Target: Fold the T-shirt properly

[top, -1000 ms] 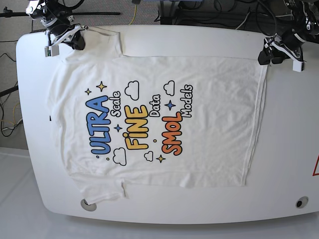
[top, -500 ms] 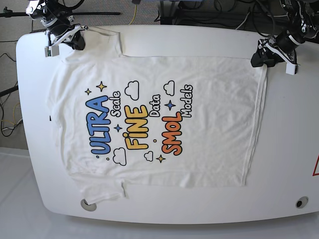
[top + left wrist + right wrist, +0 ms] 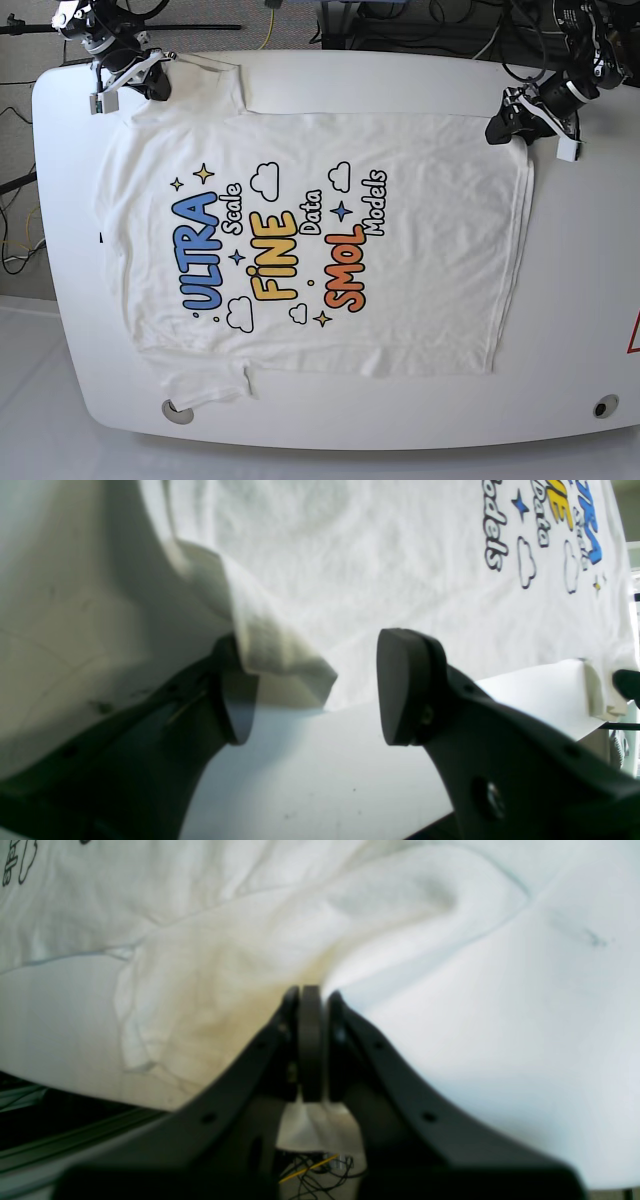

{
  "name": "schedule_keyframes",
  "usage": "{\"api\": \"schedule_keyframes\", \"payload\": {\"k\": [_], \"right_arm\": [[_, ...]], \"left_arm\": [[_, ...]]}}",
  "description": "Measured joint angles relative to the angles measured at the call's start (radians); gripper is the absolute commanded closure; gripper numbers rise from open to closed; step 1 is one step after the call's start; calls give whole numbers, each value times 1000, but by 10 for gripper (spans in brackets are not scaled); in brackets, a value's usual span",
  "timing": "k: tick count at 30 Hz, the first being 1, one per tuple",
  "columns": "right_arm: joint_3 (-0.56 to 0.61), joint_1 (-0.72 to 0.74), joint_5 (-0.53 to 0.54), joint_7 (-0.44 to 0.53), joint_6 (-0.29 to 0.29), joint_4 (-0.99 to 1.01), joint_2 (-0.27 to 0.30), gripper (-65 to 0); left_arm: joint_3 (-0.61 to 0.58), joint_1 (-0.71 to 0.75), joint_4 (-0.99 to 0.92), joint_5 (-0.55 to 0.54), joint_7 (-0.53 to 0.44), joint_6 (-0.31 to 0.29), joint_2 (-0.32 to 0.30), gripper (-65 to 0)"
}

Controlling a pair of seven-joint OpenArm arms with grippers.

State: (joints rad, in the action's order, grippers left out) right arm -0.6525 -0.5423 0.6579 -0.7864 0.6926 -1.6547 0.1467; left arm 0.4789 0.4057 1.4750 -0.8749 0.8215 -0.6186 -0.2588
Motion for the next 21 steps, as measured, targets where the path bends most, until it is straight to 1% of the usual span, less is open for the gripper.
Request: {"api": "schedule_keyframes", "payload": {"k": [7, 9, 11, 17, 19, 21], "right_arm": [[6, 8, 0, 0, 0, 1, 0, -4], [6, 8, 0, 0, 0, 1, 0, 0], [6, 7, 0, 0, 0, 1, 0, 0], [5, 7, 0, 0, 0, 1, 0, 0], [5, 7, 0, 0, 0, 1, 0, 0], [5, 7, 0, -2, 0, 1, 0, 0]], "left_arm": [[-17, 1, -2, -16, 9, -10, 1, -350], [-17, 0, -2, -17, 16, -11, 0, -318], [-15, -2, -2, -19, 21, -10, 0, -277], [-10, -1, -10, -17, 45, -10, 0, -115], [-8, -1, -16, -16, 49, -10, 0, -43], [-4, 1, -15, -10, 48, -1, 1, -13]]}}
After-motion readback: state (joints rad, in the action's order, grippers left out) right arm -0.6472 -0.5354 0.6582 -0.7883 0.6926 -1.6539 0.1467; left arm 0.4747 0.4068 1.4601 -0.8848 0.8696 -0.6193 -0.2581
